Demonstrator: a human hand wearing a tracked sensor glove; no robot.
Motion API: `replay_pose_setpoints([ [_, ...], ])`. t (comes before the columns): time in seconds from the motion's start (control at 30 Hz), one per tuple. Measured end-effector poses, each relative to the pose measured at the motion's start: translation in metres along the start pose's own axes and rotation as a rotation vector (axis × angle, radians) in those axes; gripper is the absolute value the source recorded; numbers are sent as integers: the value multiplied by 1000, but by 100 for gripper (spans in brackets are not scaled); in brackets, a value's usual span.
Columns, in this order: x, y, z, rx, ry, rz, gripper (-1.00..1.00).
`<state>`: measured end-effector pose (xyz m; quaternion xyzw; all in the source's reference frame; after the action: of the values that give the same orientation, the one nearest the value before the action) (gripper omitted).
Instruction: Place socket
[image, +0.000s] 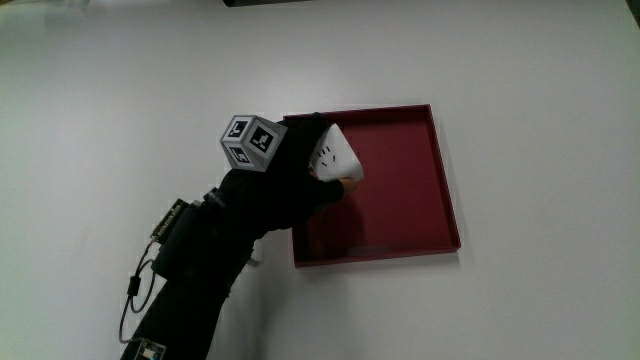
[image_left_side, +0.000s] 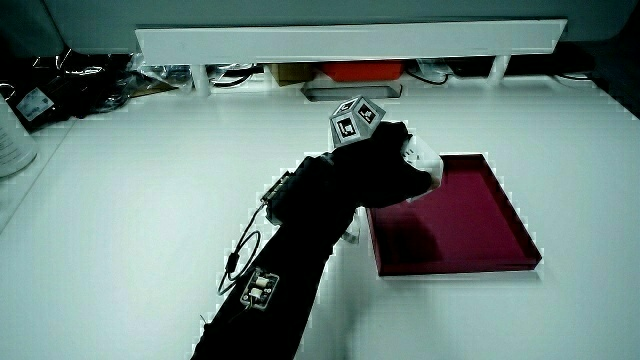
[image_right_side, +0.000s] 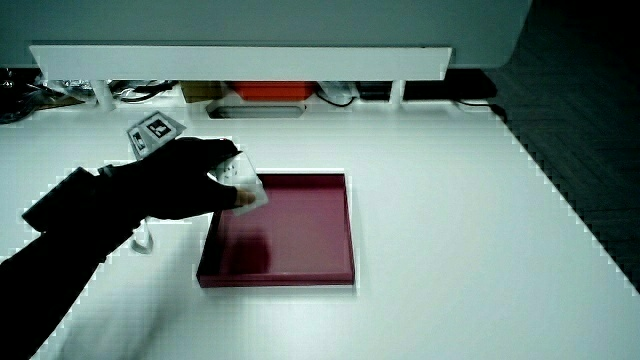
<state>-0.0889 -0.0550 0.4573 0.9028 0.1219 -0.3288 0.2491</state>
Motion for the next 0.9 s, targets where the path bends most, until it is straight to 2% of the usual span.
replay_pose_setpoints([
  [0.03,-3,3,-7,-10,-21,-2,0],
  [0.07,-3,5,-12,-6,-8,-16,0],
  [0.23,-7,14,-34,-42,3,-18,0],
  [0.3,-11,18,-43,-63,-11,-30,0],
  [0.4,-11,21,-49,-77,33,-11,0],
  [0.43,-13,22,-52,-81,25,-13,0],
  [0.53,-15,24,-57,-106,35,11,0],
  [0.57,-17,26,-59,-109,39,-1,0],
  [0.6,-20,26,-59,-104,12,0,0],
  [0.73,-19,29,-59,-135,15,17,0],
  [0.77,-17,29,-57,-141,31,29,-3],
  [0.9,-19,28,-61,-136,26,25,-17],
])
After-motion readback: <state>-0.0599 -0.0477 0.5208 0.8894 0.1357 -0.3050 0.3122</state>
